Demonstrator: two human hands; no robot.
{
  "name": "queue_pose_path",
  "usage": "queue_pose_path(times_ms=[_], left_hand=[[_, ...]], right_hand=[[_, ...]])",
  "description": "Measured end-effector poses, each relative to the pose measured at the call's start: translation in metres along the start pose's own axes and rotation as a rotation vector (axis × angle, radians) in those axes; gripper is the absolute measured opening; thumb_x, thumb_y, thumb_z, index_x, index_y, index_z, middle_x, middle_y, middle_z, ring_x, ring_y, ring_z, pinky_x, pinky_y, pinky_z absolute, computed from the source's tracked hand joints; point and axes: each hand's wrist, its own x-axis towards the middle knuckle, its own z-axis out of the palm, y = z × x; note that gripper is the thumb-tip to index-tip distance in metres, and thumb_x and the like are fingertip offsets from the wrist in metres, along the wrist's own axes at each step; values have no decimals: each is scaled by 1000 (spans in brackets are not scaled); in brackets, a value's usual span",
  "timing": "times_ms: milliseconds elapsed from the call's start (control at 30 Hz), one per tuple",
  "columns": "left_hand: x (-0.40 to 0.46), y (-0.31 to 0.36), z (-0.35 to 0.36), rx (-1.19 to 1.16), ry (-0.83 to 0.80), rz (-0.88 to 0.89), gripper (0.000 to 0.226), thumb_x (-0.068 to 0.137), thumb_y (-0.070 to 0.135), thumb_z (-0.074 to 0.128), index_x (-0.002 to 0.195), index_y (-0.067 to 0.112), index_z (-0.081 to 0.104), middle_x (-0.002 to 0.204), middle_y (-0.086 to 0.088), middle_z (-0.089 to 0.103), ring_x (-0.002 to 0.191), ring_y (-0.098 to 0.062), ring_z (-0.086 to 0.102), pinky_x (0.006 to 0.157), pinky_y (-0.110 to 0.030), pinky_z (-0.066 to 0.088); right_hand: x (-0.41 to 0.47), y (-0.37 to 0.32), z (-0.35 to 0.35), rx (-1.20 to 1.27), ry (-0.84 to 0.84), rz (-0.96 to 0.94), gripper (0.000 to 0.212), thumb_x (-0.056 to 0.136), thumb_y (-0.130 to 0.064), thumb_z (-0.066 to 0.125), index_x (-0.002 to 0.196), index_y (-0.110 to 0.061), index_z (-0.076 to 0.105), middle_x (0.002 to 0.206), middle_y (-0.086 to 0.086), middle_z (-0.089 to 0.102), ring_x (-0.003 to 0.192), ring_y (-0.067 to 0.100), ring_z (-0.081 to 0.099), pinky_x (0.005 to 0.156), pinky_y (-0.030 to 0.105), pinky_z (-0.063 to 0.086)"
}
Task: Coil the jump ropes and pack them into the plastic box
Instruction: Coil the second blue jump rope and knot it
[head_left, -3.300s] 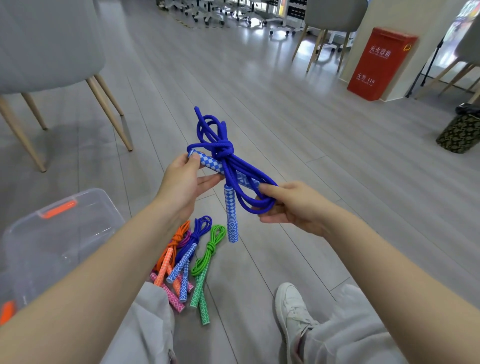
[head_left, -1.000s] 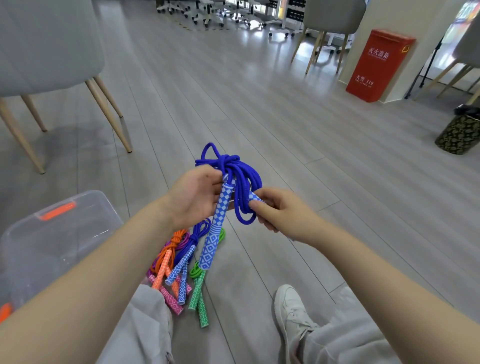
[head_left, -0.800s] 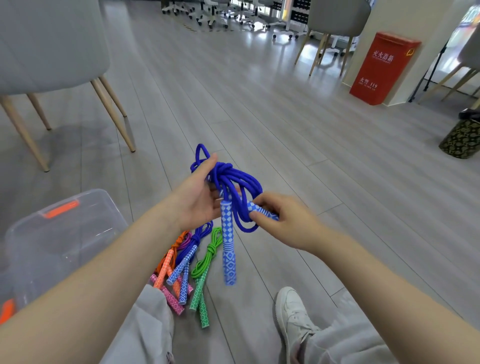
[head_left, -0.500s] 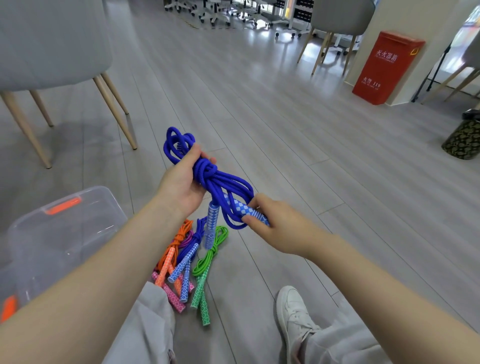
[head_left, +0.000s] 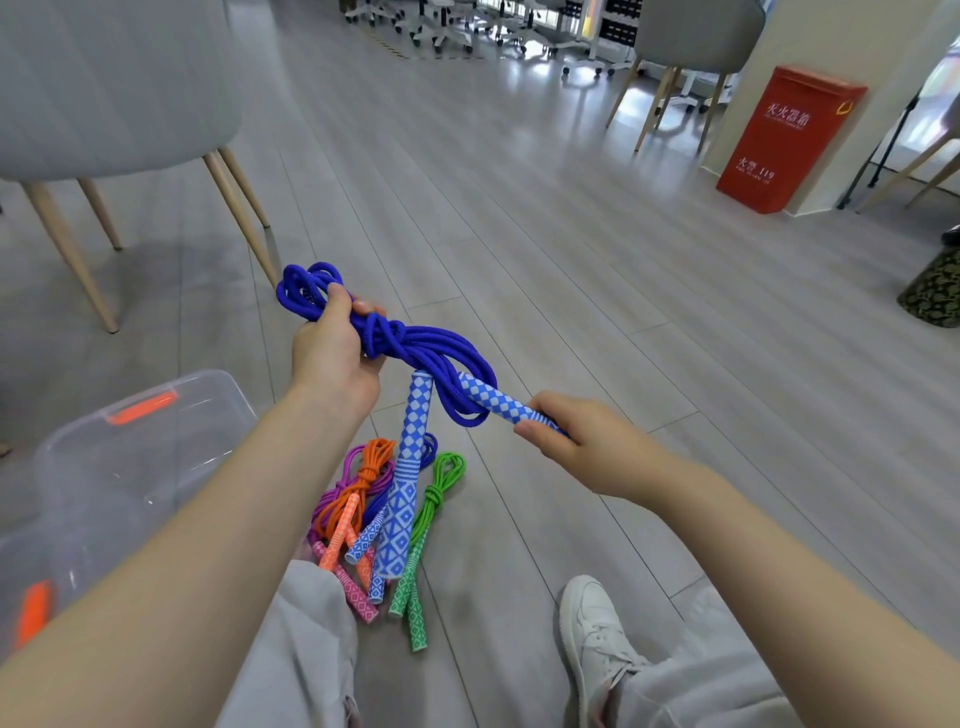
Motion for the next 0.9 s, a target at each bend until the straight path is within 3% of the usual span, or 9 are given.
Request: queue_pose_path(times_ms=[133,267,333,467,667,800,900], left_hand=[[3,5,-5,6,12,42,25,102,27,44,79,17,46,55,6,45,49,-10,48,61,-28,48],[-1,5,-8,39,-30,135,28,103,28,41,78,15,44,55,5,43,52,-12,44,76,-35,55],[-4,6,-9,47,-24,150,28,103,28,41,78,15,44,55,5,43,52,-12,45,82,-37,56],[-4,8,-9,51,-19,149,30,103,28,42,77,14,43,54,5,44,52,-11,49,78,-38,55],[-15,0,-2,190,-245,194,25,103,26,41,81,15,45,62,3,49,60,-14,59,81,-47,54],[-25,-9,3,321,-354,179,26,103,24,42,79,14,47,66,3,50,63,-13,59,80,-43,55],[-29,-16,7,375,-356,171,24,103,22,42,81,13,47,69,1,49,66,-14,57,76,-41,57]], right_hand=[[0,8,-2,12,-24,14,27,97,-50,43,77,-31,45,66,-7,49,58,9,43,56,28,35],[-1,13,-5,-49,-13,18,29,96,-52,42,74,-33,42,64,-7,47,58,9,44,56,29,34],[-1,13,-6,-111,-12,22,27,96,-54,40,80,-32,45,65,-7,47,59,9,44,56,30,35],[0,16,-5,-192,-6,10,28,97,-54,36,89,-29,44,68,-5,50,61,12,47,56,31,37],[-3,27,-2,-214,-44,62,22,100,-50,34,92,-30,40,71,-5,51,67,18,50,58,31,37],[1,21,7,-149,-138,140,21,100,-48,39,96,-29,48,75,-5,52,72,18,51,62,31,37],[13,11,16,-152,-165,148,24,99,-41,44,115,-25,52,93,-7,57,87,18,55,73,32,42]])
